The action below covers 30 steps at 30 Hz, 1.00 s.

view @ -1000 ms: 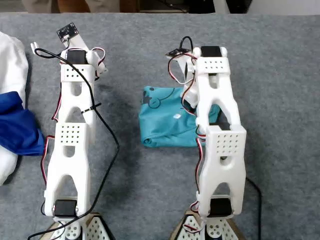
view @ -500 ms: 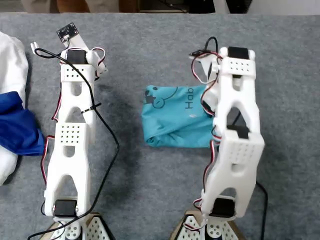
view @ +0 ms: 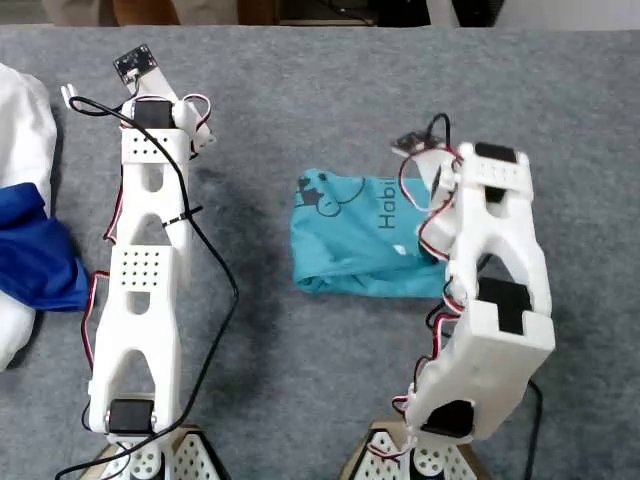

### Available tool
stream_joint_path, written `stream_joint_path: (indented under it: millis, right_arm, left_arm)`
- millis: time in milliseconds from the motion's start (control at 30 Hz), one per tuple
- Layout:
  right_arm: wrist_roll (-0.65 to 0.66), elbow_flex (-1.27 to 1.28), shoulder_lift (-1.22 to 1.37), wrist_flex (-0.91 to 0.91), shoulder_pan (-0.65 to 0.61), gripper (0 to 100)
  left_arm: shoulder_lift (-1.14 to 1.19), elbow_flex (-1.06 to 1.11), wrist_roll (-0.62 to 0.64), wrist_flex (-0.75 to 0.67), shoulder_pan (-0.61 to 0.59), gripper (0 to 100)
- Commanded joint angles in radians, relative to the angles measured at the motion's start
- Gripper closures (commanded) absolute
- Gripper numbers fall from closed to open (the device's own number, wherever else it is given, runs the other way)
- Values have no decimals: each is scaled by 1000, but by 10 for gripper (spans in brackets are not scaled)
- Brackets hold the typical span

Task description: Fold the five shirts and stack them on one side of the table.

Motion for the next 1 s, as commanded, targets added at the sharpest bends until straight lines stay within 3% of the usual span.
stream_joint_path:
  millis: [0,100,200,500,600,733,967]
  right_arm:
    - [17,56,-67,-68,22,877]
    - [38,76,-67,-86,24,748]
    - [46,79,-96,-81,33,711]
    - [31,188,-470,-43,-79,776]
    - [-44,196,-547,-91,-91,822]
    - [-152,191,-510,-218,-27,993]
    - [-325,128,-282,-405,12,975]
  left_arm:
    - [-30,-37,-9,-15,12,980]
    - [-30,-37,-9,-15,12,980]
    - [-30,-37,-9,-15,12,980]
    - [-30,-37,-26,-15,14,980]
    - [-28,-37,-31,-12,25,980]
    - [-28,-37,-31,-8,26,980]
    - [-87,-43,21,54,54,980]
